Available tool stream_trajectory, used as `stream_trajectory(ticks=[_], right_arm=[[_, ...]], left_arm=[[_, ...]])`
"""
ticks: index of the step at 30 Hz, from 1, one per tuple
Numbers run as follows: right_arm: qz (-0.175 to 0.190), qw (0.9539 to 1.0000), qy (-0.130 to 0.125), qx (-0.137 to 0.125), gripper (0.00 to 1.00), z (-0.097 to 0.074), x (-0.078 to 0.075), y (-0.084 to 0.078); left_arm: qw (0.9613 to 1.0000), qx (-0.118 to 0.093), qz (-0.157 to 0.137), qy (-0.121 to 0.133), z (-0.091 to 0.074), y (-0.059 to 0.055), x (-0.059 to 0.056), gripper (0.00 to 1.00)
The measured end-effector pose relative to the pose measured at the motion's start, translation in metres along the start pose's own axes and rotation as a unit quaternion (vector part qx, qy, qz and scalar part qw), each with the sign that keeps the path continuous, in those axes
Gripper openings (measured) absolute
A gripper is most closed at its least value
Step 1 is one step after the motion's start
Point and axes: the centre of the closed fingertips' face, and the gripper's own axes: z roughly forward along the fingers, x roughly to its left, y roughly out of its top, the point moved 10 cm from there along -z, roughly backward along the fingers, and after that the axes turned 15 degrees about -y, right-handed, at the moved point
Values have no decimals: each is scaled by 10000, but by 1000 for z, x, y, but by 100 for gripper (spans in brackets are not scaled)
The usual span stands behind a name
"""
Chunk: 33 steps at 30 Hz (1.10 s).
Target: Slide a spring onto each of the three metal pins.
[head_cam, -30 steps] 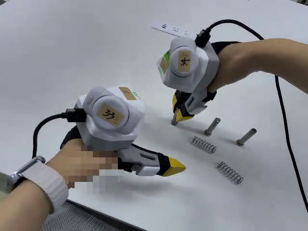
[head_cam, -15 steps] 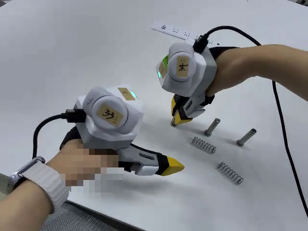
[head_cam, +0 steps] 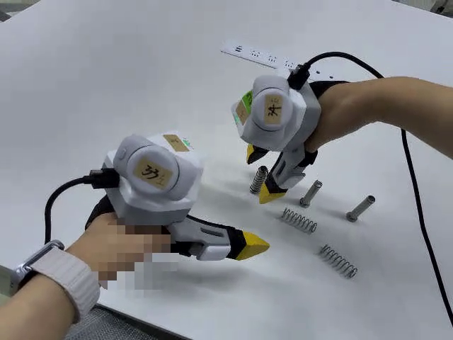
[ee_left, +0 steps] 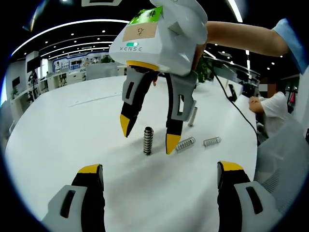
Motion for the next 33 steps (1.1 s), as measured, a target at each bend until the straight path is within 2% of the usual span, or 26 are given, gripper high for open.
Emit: stream_trajectory(ticks=[7, 13, 16, 20, 25, 28, 33], right_arm=[[202, 9991, -234, -286, 82, -6, 2, -6], [493, 9968, -487, -398, 93, -10, 6, -15], [834, 9931, -601, -557, 99, -13, 11, -19], [1071, 9899, -665, -655, 99, -20, 18, -25], [1461, 9824, -804, -837, 99, -31, 29, -35], [1731, 9757, -953, -949, 99, -39, 35, -44], [2054, 9673, -1107, -999, 99, -51, 45, -60]], left_arm=[[10000, -12, -15, 9, -1, 0, 0, 100], [10000, 5, 26, 8, 0, 0, 0, 100], [10000, -46, -28, -14, -1, 0, 1, 100], [9998, -150, -107, -27, -2, 1, 0, 100], [9998, -149, -143, -40, -6, -2, 2, 100], [9997, -206, -138, -19, -7, -1, 2, 100], [9998, -192, -102, -38, -7, 1, 1, 100]])
